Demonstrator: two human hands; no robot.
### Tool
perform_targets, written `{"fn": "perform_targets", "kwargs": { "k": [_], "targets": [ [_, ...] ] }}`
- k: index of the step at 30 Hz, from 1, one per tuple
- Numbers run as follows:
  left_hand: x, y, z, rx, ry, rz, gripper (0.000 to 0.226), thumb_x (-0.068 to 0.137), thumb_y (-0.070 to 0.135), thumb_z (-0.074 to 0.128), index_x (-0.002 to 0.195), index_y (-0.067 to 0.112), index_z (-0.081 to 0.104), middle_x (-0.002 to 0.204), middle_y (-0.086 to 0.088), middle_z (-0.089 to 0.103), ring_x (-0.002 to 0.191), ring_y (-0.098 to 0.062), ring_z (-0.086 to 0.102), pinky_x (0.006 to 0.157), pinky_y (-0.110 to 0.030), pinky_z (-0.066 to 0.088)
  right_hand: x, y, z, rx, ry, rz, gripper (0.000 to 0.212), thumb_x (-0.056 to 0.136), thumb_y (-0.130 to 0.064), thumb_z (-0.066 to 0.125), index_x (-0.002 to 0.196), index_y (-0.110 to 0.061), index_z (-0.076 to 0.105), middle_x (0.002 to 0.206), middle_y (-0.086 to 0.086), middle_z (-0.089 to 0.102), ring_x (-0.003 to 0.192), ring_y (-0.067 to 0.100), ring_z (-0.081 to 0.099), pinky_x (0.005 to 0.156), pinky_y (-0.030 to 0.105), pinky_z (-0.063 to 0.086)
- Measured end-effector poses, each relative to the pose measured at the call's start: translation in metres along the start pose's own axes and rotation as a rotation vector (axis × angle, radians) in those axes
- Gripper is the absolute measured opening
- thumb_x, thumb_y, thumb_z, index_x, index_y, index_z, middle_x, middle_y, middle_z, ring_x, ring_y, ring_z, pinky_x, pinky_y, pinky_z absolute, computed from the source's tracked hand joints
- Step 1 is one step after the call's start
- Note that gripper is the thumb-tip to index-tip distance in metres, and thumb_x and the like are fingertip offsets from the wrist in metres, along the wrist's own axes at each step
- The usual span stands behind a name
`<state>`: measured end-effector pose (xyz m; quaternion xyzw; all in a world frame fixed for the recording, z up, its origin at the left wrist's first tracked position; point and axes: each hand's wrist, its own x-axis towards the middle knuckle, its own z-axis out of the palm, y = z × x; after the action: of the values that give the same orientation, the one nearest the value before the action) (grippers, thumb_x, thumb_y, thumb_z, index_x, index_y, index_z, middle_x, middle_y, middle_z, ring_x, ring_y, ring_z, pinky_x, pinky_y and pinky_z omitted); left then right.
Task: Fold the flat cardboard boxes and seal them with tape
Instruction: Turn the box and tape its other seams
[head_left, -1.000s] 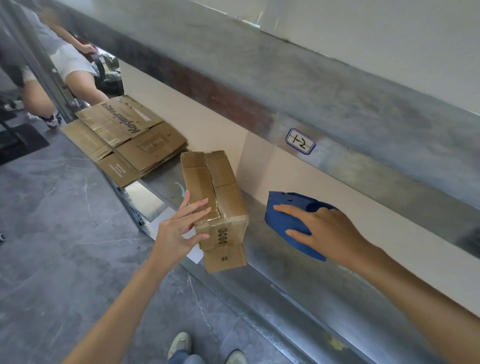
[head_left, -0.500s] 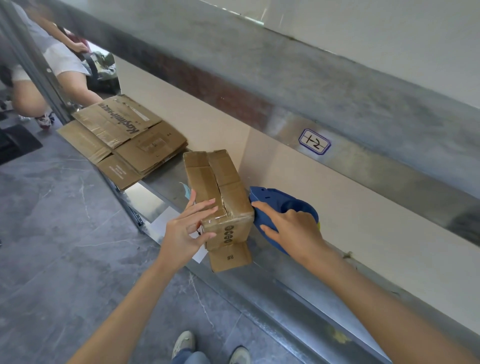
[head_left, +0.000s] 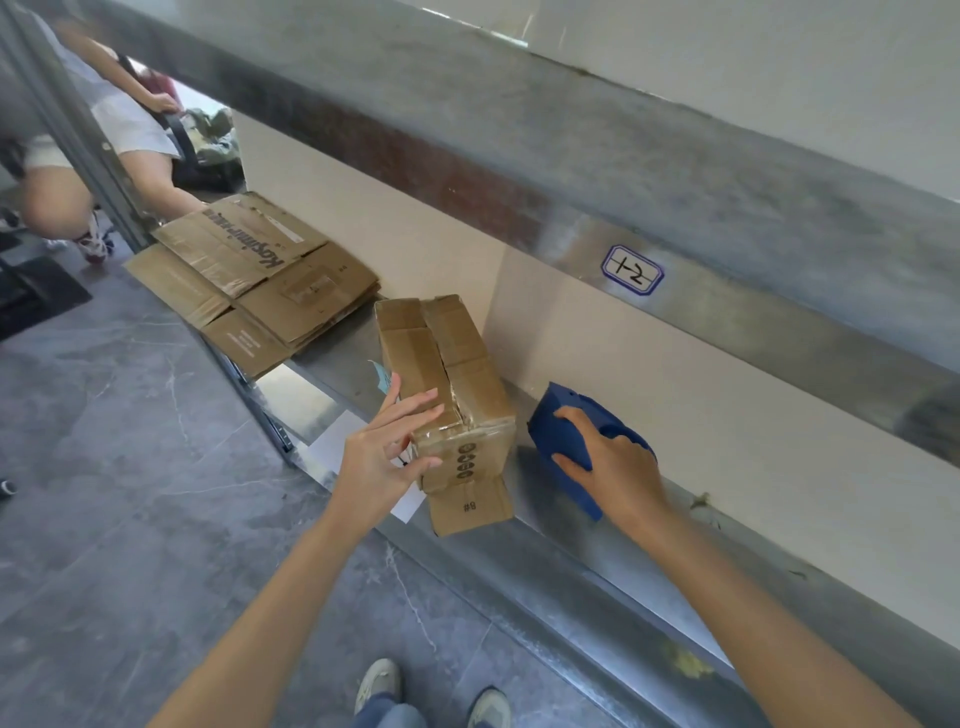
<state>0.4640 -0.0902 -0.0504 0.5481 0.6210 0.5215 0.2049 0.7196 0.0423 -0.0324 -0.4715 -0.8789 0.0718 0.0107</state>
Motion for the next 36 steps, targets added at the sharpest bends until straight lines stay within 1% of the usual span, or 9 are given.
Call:
{"fn": "perform_targets", "kwargs": {
  "k": [6,11,16,23,24,26,28,31,36],
  "targets": [
    [0.0,-0.003,0.0,-0.008,-0.002,0.02,0.064,0.071,0.0,0.083,0.13,0.015,0.062,0.141,0.01,0.054,0.149,-0.004,0.017,0.096,-0.015,0.049,-0.013,0.021,0.031,0.023,-0.012,0.067,0.057,0.102,-0.038,0.052,0.153,-0.035,0.027,0.051,-0.003,0.043,0.043,0.012,0.04,0.04,0.03,0.028],
    [0.001,-0.002,-0.002,0.033,-0.005,0.023,0.063,0.071,0.003,0.084,0.13,0.011,0.063,0.141,0.007,0.055,0.149,-0.006,0.018,0.093,-0.017,0.051,-0.021,0.033,0.043,0.142,0.04,0.049,0.065,0.1,-0.04,0.054,0.156,-0.035,0.02,0.053,-0.002,0.05,0.047,0.016,0.052,0.049,0.039,0.047],
    [0.001,-0.003,-0.001,0.049,0.002,0.025,0.063,0.072,0.005,0.084,0.13,0.013,0.063,0.142,0.008,0.055,0.149,-0.006,0.018,0.093,-0.011,0.048,-0.025,0.039,0.05,0.195,0.076,0.052,0.077,0.097,-0.048,0.055,0.152,-0.045,0.001,0.053,-0.007,0.046,0.044,0.009,0.046,0.044,0.032,0.043],
    [0.001,-0.005,0.0,0.061,0.011,0.021,0.062,0.071,0.004,0.085,0.129,0.012,0.064,0.142,0.009,0.055,0.149,-0.005,0.019,0.093,-0.009,0.047,-0.023,0.044,0.055,0.298,0.092,0.102,0.059,0.092,-0.057,0.049,0.141,-0.032,0.029,0.051,-0.008,0.048,0.038,0.007,0.045,0.039,0.021,0.029],
    [0.001,-0.005,0.0,0.058,0.012,0.019,0.062,0.071,0.004,0.085,0.129,0.012,0.064,0.142,0.009,0.055,0.149,-0.005,0.019,0.093,-0.009,0.047,-0.023,0.044,0.056,0.313,0.091,0.1,0.056,0.092,-0.056,0.048,0.139,-0.032,0.031,0.056,-0.009,0.052,0.041,0.007,0.046,0.041,0.021,0.03],
    [0.001,-0.005,-0.001,0.053,0.008,0.016,0.062,0.071,0.004,0.085,0.13,0.012,0.064,0.142,0.009,0.055,0.149,-0.005,0.018,0.093,-0.009,0.047,-0.022,0.042,0.057,0.36,0.114,0.109,0.051,0.093,-0.053,0.052,0.137,-0.035,0.034,0.088,-0.009,0.061,0.061,0.004,0.054,0.052,0.023,0.037],
    [0.001,-0.004,-0.001,0.041,0.007,0.011,0.062,0.072,0.004,0.084,0.13,0.012,0.064,0.142,0.009,0.055,0.149,-0.005,0.018,0.094,-0.01,0.047,-0.021,0.042,0.055,0.38,0.143,0.121,0.051,0.091,-0.049,0.059,0.136,-0.034,0.038,0.113,-0.003,0.051,0.092,0.015,0.053,0.072,0.03,0.043],
    [0.0,-0.004,0.0,0.021,0.003,0.017,0.061,0.072,0.003,0.084,0.129,0.012,0.064,0.142,0.009,0.055,0.149,-0.005,0.018,0.093,-0.011,0.048,-0.023,0.042,0.049,0.322,0.125,0.111,0.056,0.089,-0.052,0.061,0.137,-0.032,0.041,0.111,-0.004,0.04,0.101,0.02,0.046,0.083,0.035,0.045],
    [0.001,-0.006,-0.001,0.007,0.001,0.016,0.06,0.072,0.003,0.084,0.127,0.016,0.065,0.141,0.013,0.055,0.149,-0.003,0.018,0.093,-0.009,0.046,-0.021,0.036,0.026,0.185,0.188,0.08,0.058,0.09,-0.055,0.059,0.14,-0.03,0.044,0.115,-0.002,0.043,0.102,0.022,0.048,0.085,0.037,0.045]
  ]
}}
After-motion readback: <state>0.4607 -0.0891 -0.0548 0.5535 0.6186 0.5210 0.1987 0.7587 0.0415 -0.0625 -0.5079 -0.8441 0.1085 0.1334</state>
